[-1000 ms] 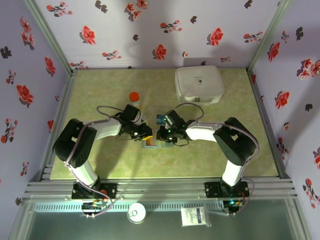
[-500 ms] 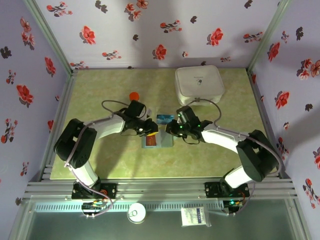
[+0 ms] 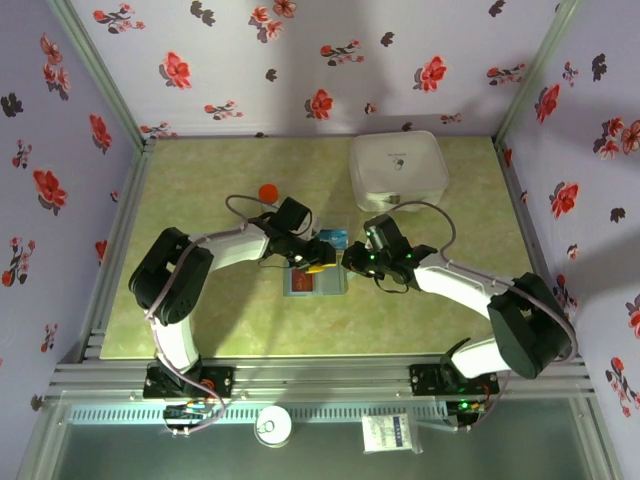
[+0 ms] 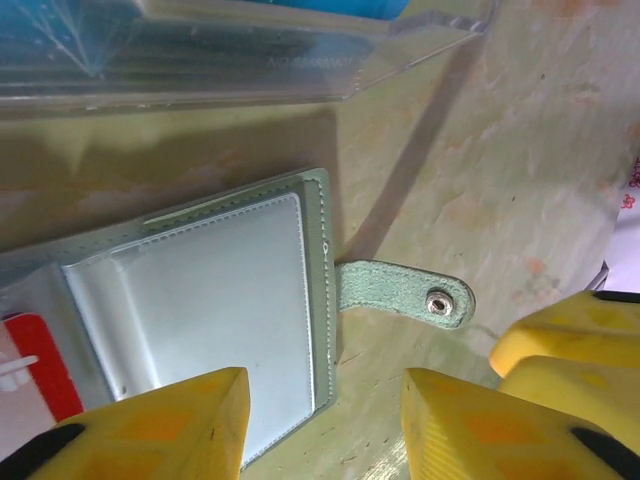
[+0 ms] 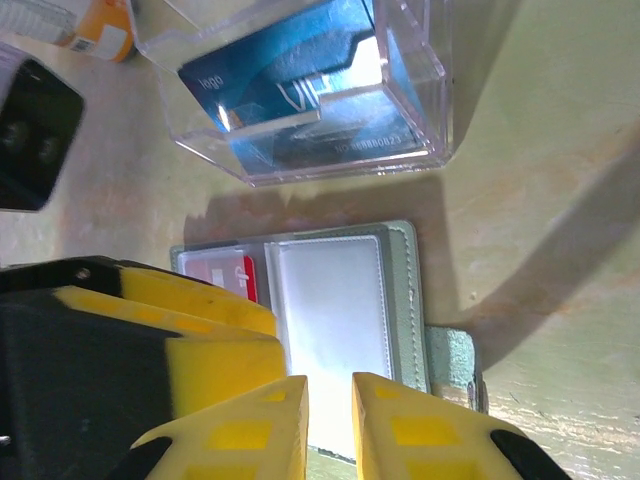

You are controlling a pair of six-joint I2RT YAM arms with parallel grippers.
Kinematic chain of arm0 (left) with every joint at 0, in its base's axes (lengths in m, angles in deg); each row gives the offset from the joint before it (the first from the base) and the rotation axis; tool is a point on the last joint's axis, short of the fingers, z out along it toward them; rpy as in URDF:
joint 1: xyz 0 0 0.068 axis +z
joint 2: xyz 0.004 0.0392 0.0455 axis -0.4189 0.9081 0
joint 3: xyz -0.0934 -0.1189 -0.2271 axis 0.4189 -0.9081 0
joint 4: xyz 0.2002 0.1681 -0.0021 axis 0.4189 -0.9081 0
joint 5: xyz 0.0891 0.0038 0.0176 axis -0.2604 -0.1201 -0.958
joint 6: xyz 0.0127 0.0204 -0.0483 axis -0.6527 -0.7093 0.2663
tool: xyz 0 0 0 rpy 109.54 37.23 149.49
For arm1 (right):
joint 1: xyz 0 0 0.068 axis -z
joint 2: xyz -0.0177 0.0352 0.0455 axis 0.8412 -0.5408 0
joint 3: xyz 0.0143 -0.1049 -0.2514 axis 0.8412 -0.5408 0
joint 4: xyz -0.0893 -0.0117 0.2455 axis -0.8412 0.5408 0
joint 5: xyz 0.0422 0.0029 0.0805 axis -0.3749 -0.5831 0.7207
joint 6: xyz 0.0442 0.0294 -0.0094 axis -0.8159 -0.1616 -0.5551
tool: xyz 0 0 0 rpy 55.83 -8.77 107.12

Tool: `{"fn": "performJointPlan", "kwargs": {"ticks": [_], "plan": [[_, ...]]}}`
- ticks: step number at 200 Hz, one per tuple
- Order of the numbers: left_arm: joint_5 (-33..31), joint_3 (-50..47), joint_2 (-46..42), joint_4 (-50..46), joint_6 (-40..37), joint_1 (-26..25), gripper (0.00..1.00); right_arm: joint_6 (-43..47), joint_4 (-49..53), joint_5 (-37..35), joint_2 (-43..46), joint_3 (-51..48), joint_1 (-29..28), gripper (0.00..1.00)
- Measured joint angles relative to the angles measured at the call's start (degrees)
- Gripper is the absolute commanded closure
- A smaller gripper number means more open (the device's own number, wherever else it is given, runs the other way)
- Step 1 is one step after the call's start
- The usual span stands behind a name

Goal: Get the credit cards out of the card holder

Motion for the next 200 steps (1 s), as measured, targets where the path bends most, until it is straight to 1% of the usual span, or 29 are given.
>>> {"fn": "performJointPlan", "kwargs": {"ticks": [36, 68, 99, 146, 200], "plan": [[-0.87, -3.58, -5.31, -1.18, -1.70, 3.17, 0.59, -0.04, -0.31, 2.01, -5.88, 2.58, -0.96, 0.80], [-2.43, -7.74, -10.82, -2.32, -3.78, 7.52, 0.66, -0.26, -1.42, 3.91, -10.93, 6.08, -3.45, 0.80], [-3.10, -12.11, -12.31, -3.13, -5.22, 10.51, 0.73, -0.74, -3.82, 6.03, -15.15, 8.98, -5.31, 0.79], [-2.91, -15.39, -12.22, -2.58, -6.10, 11.08, 0.84, -1.73, -5.38, 8.72, -19.65, 11.56, -6.25, 0.77], [-2.01, -16.20, -9.46, 0.26, -6.08, 11.28, 0.89, -2.14, -6.45, 9.97, -20.79, 11.61, -6.51, 0.78]]}}
